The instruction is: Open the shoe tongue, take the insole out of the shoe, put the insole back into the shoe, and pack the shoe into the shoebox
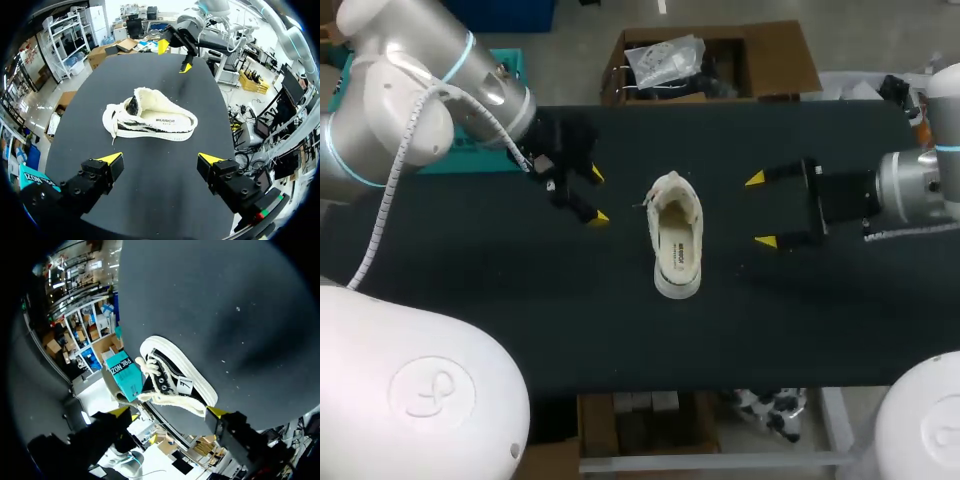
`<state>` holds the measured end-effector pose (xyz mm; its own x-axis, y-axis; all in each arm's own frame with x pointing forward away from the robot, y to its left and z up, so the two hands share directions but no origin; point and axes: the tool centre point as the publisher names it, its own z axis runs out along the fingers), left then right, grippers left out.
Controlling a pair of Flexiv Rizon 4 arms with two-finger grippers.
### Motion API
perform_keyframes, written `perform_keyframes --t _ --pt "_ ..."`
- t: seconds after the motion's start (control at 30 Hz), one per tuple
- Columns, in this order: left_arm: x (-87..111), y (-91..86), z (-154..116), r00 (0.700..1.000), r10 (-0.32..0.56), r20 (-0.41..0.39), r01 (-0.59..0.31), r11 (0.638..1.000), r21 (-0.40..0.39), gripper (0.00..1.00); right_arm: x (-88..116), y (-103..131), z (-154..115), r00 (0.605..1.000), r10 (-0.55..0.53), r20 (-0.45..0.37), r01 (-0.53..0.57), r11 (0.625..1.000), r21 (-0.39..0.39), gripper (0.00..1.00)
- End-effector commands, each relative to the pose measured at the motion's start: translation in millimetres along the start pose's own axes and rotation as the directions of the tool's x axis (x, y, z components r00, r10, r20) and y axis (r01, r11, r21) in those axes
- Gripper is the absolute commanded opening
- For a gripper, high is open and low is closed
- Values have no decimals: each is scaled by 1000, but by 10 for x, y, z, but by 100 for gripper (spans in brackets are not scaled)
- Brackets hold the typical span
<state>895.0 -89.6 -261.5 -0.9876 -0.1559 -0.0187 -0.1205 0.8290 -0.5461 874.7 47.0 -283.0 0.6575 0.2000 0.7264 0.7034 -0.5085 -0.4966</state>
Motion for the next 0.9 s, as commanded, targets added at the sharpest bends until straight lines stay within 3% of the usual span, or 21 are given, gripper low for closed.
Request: perform_keyframes --t 0.03,0.2,0.3,0.37,0.43,0.5,0.53,0.57,0.63,0.7,0.77,0.83,0.9 --pt "70 -61 -12 955 -262 142 286 940 -188 100 51 15 -250 987 -20 161 -28 958 286 100" --pt "70 -61 -12 955 -262 142 286 940 -188 100 51 15 -250 987 -20 161 -28 958 286 100" --pt "-45 -217 194 864 -488 125 504 841 -196 100 8 39 -183 987 -47 154 2 961 277 100" --pt "-101 -264 353 771 -629 97 633 741 -226 100 -54 45 -175 985 -121 126 80 953 292 100" --pt "-120 -283 515 690 -716 108 713 647 -269 100 -77 1 -236 979 -161 127 128 962 240 100" --pt "-118 -299 650 638 -762 111 749 581 -319 100 -77 -50 -320 971 -192 142 165 970 180 100" --pt "-135 -298 722 577 -804 142 791 508 -341 100 -69 -84 -360 965 -217 149 191 966 171 100" --pt "-136 -304 782 568 -811 141 791 490 -366 100 -60 -108 -401 961 -229 154 207 967 148 100" --pt "-134 -311 887 505 -846 173 825 414 -384 100 -35 -162 -471 950 -254 183 239 966 100 100" --pt "-118 -320 962 487 -862 142 821 396 -411 100 -9 -207 -555 939 -272 210 270 962 41 100" --pt "-120 -327 1027 442 -879 177 844 341 -413 100 32 -242 -652 922 -285 260 293 956 10 100" --pt "-110 -365 1065 441 -855 274 857 310 -411 100 97 -250 -768 907 -278 315 284 958 27 100" --pt "-110 -365 1065 441 -855 274 857 310 -411 100 97 -250 -768 907 -278 315 284 958 27 100"
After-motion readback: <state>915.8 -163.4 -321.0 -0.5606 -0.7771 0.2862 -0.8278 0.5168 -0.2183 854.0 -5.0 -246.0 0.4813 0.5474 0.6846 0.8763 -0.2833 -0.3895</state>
